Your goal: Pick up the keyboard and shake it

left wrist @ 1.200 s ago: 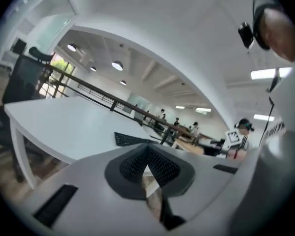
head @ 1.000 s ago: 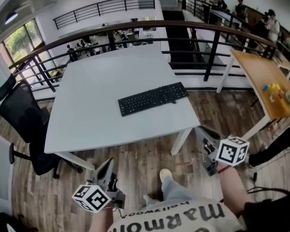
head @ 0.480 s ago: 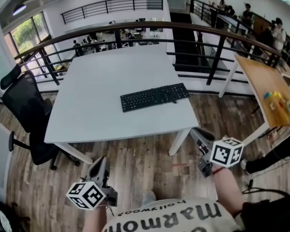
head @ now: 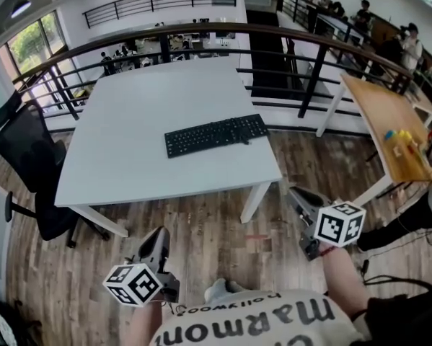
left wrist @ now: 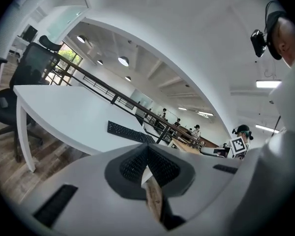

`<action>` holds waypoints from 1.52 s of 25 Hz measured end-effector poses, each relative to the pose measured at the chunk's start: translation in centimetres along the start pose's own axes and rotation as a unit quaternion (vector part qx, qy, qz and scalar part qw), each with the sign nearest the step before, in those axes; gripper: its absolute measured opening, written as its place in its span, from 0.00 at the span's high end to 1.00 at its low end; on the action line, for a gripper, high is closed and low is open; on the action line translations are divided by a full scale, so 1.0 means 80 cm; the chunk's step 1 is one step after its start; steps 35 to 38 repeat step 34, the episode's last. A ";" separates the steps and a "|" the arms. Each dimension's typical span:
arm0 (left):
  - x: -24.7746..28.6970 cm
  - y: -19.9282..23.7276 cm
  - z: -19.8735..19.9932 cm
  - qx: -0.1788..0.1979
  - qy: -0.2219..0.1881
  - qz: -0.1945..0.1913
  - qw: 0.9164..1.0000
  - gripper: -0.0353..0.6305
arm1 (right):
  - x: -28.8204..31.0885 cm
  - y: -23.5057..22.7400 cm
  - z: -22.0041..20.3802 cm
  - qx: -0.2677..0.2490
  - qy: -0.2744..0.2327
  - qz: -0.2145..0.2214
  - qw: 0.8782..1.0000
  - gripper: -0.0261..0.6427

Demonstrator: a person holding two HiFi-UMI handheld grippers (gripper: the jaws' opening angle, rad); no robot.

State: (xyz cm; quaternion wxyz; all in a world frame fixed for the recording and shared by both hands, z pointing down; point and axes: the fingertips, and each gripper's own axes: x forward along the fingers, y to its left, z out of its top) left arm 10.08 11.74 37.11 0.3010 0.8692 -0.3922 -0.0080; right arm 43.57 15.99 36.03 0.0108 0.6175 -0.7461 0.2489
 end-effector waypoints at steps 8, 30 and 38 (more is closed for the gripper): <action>0.004 -0.016 -0.006 0.015 0.016 -0.009 1.000 0.94 | -0.007 0.002 -0.020 -0.002 0.020 0.001 1.000 0.88; -0.013 -0.004 -0.005 0.007 0.017 -0.004 1.000 0.94 | 0.003 0.015 -0.042 -0.002 0.050 0.003 0.999 0.89; -0.013 0.001 -0.004 0.003 0.016 -0.003 1.000 0.94 | 0.006 0.014 -0.048 -0.002 0.054 0.001 0.999 0.89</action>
